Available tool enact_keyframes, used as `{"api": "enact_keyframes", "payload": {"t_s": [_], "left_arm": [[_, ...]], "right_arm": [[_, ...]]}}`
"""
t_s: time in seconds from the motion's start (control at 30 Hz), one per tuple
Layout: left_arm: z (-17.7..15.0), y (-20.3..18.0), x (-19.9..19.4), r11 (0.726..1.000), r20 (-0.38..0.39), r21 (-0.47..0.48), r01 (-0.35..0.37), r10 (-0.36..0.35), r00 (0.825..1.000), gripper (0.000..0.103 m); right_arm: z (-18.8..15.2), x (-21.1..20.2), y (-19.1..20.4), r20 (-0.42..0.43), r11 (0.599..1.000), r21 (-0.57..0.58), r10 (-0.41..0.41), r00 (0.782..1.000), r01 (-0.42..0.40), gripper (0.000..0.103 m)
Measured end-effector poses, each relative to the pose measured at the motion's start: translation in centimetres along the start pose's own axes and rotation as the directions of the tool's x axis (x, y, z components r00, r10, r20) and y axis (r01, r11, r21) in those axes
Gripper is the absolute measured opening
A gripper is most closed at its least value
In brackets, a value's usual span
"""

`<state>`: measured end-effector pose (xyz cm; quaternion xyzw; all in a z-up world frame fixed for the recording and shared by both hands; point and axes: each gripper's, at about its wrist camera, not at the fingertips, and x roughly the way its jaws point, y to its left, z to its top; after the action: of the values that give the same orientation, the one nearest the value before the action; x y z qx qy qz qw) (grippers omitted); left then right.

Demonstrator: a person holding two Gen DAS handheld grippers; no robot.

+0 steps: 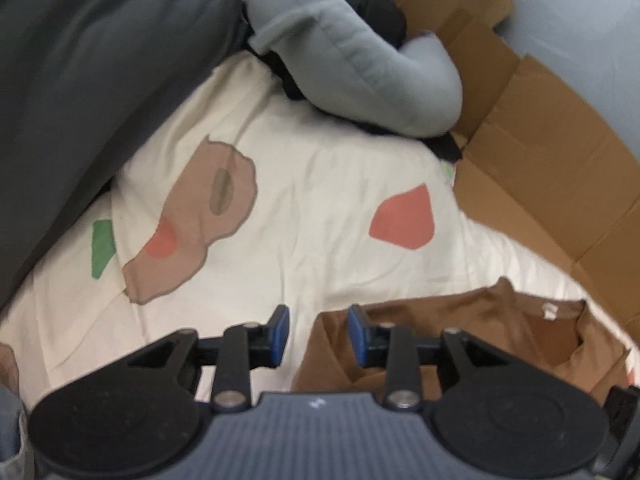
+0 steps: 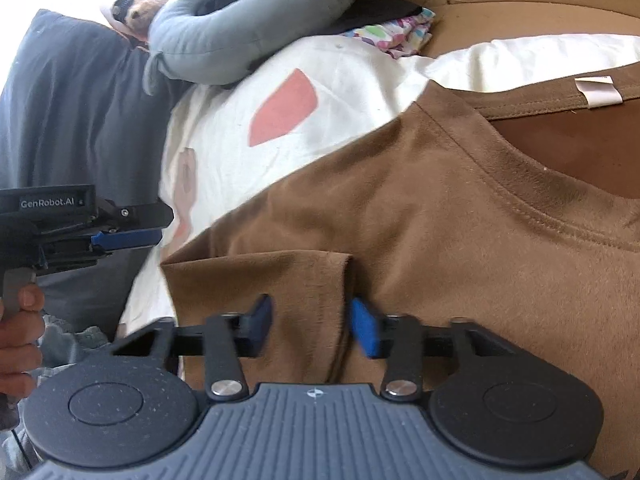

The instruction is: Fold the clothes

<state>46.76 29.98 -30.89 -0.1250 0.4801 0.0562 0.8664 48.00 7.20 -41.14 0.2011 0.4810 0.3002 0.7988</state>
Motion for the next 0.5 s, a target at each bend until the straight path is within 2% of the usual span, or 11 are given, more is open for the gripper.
{"api": "enact_keyframes", "payload": {"t_s": [0.03,0.1,0.4,0.5], "left_arm": [[0.0,-0.1,0.5,1.0,-0.011,0.006,-0.005,0.005,1.0,0.035],[0.0,-0.4,1.4,1.0,-0.03,0.014,-0.011,0.012,0.999,0.035],[0.4,-1.8,3.9,0.997,-0.078,0.058,-0.053,0.057,0.995,0.034],[0.6,-1.7,4.5,0.997,-0.093,0.045,-0.07,0.074,0.993,0.034]], "right_arm": [[0.2,0.1,-0.2,-0.012,1.0,0.005,-0.003,1.0,0.003,0.013],[0.8,0.0,-0.7,-0.039,1.0,0.017,0.02,0.999,-0.019,0.002],[0.8,-2.6,-1.4,-0.08,0.999,-0.004,0.046,0.996,-0.047,0.0],[0.6,-3.3,-1.5,-0.09,0.999,-0.002,0.043,0.995,-0.044,0.0]]}}
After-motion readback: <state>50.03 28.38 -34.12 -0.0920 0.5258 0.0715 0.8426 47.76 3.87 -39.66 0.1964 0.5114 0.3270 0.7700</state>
